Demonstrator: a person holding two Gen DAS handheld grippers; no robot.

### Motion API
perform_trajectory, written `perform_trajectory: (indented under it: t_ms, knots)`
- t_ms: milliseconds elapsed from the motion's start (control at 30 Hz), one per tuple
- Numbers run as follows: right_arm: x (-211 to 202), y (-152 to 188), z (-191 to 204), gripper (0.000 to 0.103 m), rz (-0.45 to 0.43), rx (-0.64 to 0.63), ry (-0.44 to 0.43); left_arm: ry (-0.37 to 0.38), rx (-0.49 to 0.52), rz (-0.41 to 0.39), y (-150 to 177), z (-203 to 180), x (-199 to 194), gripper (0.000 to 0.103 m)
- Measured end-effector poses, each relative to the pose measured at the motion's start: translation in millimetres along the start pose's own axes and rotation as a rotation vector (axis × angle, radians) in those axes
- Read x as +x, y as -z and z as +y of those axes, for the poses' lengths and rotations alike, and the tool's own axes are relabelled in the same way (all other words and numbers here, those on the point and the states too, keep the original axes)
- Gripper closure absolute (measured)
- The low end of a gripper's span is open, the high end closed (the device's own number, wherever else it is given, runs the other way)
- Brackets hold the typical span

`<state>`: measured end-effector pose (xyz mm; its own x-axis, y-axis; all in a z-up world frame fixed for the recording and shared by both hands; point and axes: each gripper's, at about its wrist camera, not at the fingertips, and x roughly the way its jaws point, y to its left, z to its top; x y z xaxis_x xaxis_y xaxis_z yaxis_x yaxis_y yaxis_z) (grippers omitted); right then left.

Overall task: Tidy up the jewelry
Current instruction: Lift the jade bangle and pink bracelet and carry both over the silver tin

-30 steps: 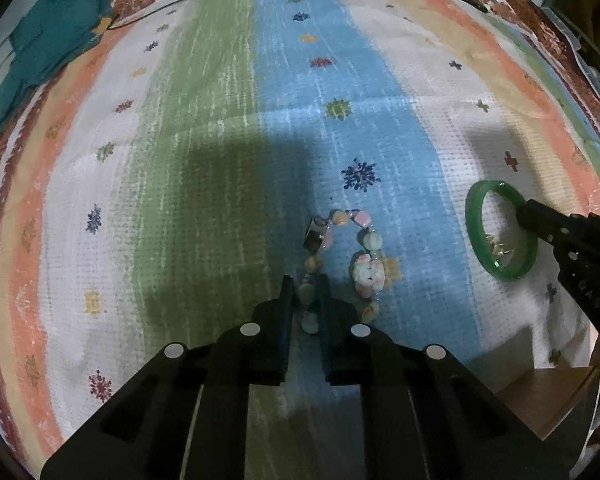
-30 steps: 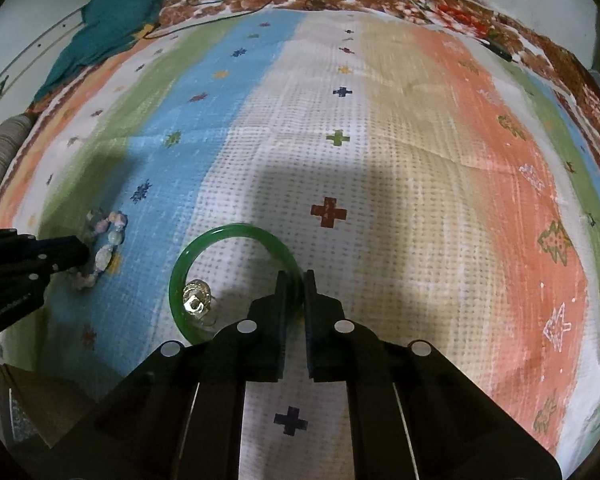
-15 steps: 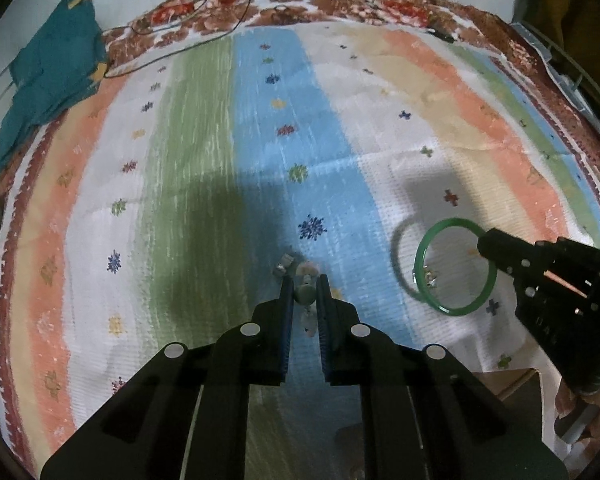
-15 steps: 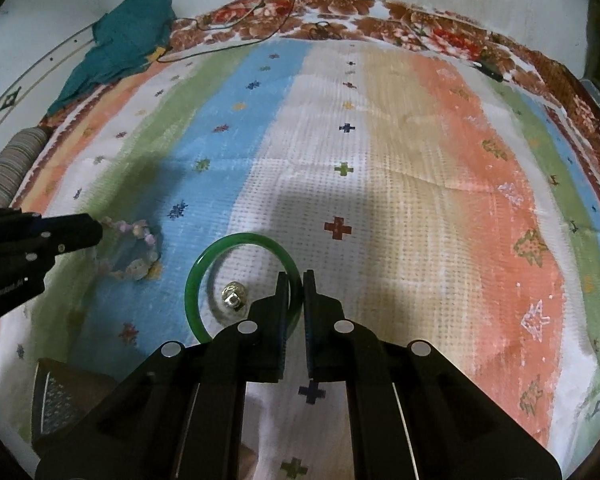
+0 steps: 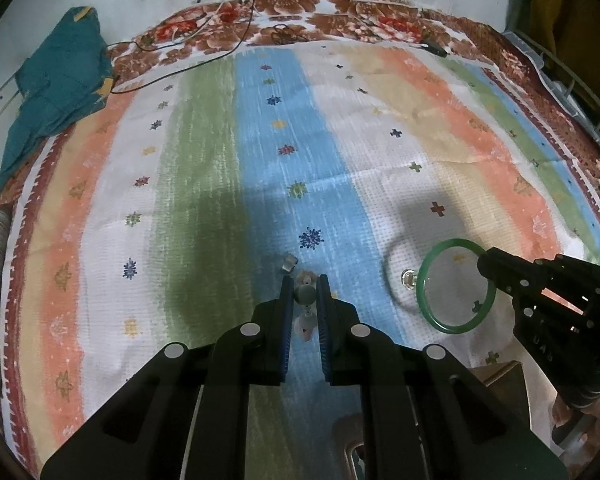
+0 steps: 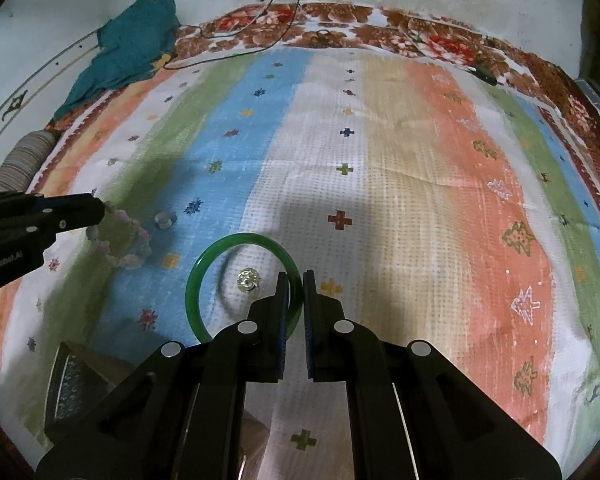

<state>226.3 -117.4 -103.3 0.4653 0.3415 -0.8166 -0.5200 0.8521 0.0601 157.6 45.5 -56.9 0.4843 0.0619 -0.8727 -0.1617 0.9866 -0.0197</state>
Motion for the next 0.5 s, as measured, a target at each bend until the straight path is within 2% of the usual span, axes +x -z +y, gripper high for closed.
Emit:
perform_trajectory:
  t_ms: [500]
  knots:
    - [-36, 0, 2, 0.095, -0.063, 0.006, -0.007, 0.024, -0.01, -0.06, 9, -4, -39, 0.092]
